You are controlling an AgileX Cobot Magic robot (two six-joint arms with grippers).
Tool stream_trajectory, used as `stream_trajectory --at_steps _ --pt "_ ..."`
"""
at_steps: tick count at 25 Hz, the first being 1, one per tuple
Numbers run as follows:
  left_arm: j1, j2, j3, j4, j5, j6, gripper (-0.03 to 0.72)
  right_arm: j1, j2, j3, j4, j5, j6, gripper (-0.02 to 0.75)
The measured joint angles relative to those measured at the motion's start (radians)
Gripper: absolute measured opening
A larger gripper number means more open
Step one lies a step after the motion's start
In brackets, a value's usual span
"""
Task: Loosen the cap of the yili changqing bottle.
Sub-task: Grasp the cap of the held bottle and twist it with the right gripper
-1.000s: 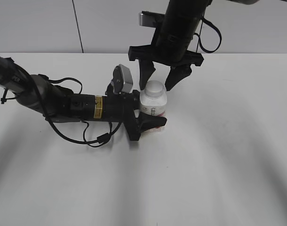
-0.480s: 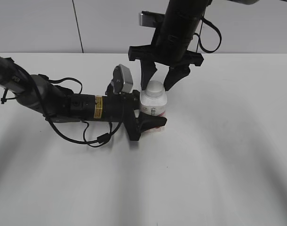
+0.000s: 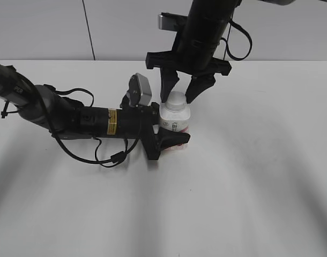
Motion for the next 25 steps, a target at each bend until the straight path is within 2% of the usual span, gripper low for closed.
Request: stream_trajectory --at_steps 25 --pt "0.000 0.000 0.000 0.000 0.000 0.000 0.421 0.000 0.011 0.000 0.006 0.000 0.000 0.460"
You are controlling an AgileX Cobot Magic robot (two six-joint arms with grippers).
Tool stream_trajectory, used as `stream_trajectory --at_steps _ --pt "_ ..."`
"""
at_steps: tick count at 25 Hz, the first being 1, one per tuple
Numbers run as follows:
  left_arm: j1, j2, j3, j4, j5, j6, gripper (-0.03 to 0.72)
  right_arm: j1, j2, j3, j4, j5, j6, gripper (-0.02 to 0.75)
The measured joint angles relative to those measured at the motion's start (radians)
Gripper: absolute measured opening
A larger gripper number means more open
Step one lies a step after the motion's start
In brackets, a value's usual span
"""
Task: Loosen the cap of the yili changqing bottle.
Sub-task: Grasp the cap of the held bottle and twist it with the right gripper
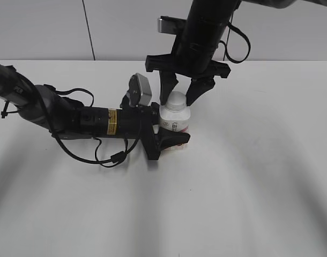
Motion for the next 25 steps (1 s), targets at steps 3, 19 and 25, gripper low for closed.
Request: stream_trajectory --at_steps 3,19,25 --pt "0.000 0.000 0.000 0.000 0.000 0.000 0.421 0.000 0.000 0.000 0.000 0.000 0.000 0.459" --pt "-0.001 0.000 0.000 -0.001 0.001 0.000 0.419 0.000 0.000 0.000 -0.015 0.000 -0.330 0.396" --pt "-0.001 0.000 0.000 0.001 0.001 0.000 0.419 0.000 0.000 0.000 -0.017 0.000 -0.720 0.396"
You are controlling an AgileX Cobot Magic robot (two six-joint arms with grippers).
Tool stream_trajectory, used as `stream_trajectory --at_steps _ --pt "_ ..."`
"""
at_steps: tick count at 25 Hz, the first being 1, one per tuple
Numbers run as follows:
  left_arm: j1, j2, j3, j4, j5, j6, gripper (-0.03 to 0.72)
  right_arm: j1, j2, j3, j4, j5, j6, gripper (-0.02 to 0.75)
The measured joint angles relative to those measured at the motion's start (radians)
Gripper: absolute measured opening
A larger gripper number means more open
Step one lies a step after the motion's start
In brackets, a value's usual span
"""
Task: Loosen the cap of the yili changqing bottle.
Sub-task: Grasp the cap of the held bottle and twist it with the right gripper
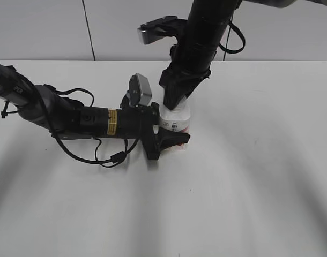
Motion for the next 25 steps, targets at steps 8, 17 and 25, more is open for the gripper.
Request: stream_trajectory --at_steps 8,17,25 --pt "0.000 0.000 0.000 0.001 0.000 0.000 0.419 0.000 0.000 -0.002 0.000 0.000 -0.323 0.395" --pt "0.000 0.000 0.000 0.001 -0.001 0.000 0.419 0.000 0.000 -0.003 0.000 0.000 -0.538 0.392" --pt "0.000 0.000 0.000 0.001 -0.001 0.000 0.419 0.000 0.000 -0.003 0.000 -0.001 -0.577 0.392"
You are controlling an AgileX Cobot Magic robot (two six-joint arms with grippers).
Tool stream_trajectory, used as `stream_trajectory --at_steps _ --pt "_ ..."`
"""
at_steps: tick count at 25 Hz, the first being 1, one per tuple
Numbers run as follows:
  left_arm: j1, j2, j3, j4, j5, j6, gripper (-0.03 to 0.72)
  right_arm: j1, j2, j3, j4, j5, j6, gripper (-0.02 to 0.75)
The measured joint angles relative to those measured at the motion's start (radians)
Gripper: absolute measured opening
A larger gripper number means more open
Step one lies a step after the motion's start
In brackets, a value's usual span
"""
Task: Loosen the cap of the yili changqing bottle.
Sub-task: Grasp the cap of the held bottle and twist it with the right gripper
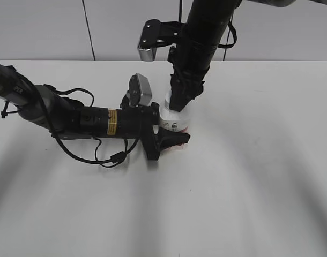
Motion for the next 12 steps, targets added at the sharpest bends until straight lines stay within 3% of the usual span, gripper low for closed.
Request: stream_trajectory --at_steps 12 --pt "0.000 0.000 0.000 0.001 0.000 0.000 0.419 0.000 0.000 0.000 0.000 0.000 -0.003 0.390"
